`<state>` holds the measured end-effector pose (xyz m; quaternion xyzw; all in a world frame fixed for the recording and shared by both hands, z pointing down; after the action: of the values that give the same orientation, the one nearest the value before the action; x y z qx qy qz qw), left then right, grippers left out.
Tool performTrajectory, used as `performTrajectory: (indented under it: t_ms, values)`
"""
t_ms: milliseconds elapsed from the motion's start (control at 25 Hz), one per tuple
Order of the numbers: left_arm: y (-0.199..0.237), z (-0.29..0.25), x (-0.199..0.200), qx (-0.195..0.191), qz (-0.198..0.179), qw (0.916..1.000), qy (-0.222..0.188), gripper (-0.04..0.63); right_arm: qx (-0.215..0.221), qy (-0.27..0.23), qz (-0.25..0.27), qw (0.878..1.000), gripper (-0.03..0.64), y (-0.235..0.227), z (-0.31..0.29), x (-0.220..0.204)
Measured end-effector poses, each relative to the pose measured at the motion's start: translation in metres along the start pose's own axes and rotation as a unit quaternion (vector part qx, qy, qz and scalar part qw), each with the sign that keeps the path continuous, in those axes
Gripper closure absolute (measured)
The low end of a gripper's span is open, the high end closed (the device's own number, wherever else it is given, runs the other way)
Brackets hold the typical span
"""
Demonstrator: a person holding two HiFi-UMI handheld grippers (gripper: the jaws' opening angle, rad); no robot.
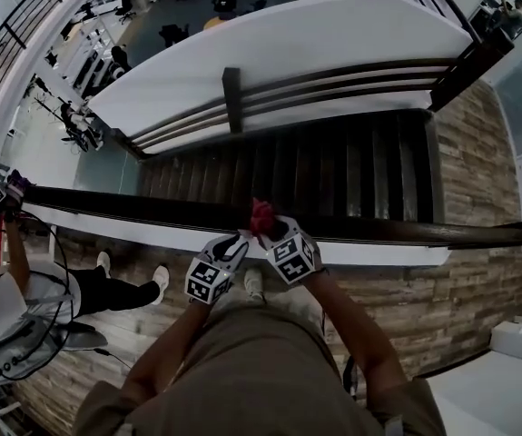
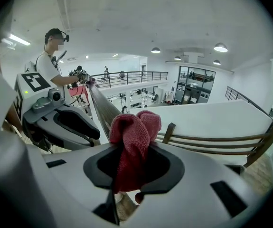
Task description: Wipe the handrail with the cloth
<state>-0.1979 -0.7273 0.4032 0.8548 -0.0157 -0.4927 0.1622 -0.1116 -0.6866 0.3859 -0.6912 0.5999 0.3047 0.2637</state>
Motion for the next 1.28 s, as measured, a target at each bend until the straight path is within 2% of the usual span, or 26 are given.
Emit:
performTrajectory:
  t_ms: [440, 880, 1120, 1280]
  values:
    - [-0.033, -0.019, 0.018, -0.006, -0.022, 0.9997, 0.008, 0.477, -0.021, 0.001, -0.038, 0.999, 0.515, -0.042, 0.042, -0.03]
    - [-0.096, -0.055, 0.029, 0.009, -0.021, 0.9997, 0.005, 0.477, -0.029, 0.009, -0.056, 0.998, 0.515, -0.084, 0.094, -0.083]
    - [-0.128, -0.087, 0.045, 0.005, -0.034, 0.9993, 0.015, 0.477, -0.034, 0.009, -0.073, 0.997, 0.515, -0.122, 0.127, -0.108]
    - [-0.175, -0.13, 0.047, 0.003, -0.044, 0.9987, 0.024, 0.477, -0.035, 0.007, -0.081, 0.996, 0.515, -0.159, 0.16, -0.15]
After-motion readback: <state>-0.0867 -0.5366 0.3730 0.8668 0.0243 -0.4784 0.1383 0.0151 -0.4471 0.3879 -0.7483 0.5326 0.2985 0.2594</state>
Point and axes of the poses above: the fingertips, and each gripper's own axes: z backward along the fingers, y to its left, x out of its top, the point moved 3 cm from there along z, backward along the fingers, and after that the axes turned 1 degree about -y, right-handed, at the moved point
